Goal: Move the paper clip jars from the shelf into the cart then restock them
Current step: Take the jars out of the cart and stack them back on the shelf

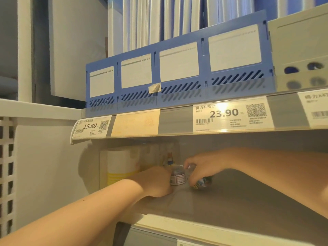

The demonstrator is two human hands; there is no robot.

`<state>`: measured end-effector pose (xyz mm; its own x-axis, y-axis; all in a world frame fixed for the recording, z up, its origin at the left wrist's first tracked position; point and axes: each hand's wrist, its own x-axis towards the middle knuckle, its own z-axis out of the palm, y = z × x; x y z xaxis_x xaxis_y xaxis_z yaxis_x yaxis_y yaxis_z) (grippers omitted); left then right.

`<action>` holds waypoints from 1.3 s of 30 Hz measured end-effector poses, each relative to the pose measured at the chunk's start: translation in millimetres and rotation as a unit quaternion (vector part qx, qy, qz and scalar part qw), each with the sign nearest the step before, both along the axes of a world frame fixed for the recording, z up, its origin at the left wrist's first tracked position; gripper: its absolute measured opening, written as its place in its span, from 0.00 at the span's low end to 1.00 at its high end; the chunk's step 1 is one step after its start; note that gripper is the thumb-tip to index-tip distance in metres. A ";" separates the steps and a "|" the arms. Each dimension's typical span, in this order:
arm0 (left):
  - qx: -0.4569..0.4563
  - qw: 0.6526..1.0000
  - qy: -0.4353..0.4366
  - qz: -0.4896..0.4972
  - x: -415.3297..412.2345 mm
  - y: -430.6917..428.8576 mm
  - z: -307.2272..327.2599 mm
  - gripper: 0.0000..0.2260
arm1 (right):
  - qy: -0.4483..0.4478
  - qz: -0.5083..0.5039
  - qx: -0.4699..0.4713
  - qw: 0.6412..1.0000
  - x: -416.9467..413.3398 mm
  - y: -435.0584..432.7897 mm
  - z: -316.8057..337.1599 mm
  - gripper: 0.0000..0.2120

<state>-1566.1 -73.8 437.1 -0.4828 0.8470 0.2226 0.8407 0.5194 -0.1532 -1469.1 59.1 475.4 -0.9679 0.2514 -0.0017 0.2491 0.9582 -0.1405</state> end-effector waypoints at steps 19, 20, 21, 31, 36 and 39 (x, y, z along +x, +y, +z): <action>-0.013 0.995 -0.091 0.050 1.5 -3.1 -3.6 0.29 | 0.000 0.024 -0.112 0.993 -29.6 6.0 -13.5 0.11; -0.013 0.995 -0.089 0.050 2.1 -3.5 -3.9 0.28 | 0.003 0.025 -0.119 0.993 -29.5 6.5 -14.0 0.11; -0.013 0.995 -0.085 0.050 2.4 -3.6 -4.2 0.27 | 0.007 0.025 -0.128 0.991 -29.7 6.9 -14.6 0.11; -0.017 0.993 -0.096 0.060 -2.4 -0.7 -7.1 0.23 | 0.012 0.031 -0.092 0.995 -33.0 1.3 -18.9 0.12; -0.015 0.993 -0.100 0.058 -5.5 0.0 -8.3 0.21 | 0.030 0.043 -0.099 0.994 -33.6 1.8 -24.2 0.13; -0.021 0.993 -0.097 0.061 -6.2 -0.5 -9.0 0.19 | 0.034 0.047 -0.103 0.993 -32.9 2.7 -24.1 0.11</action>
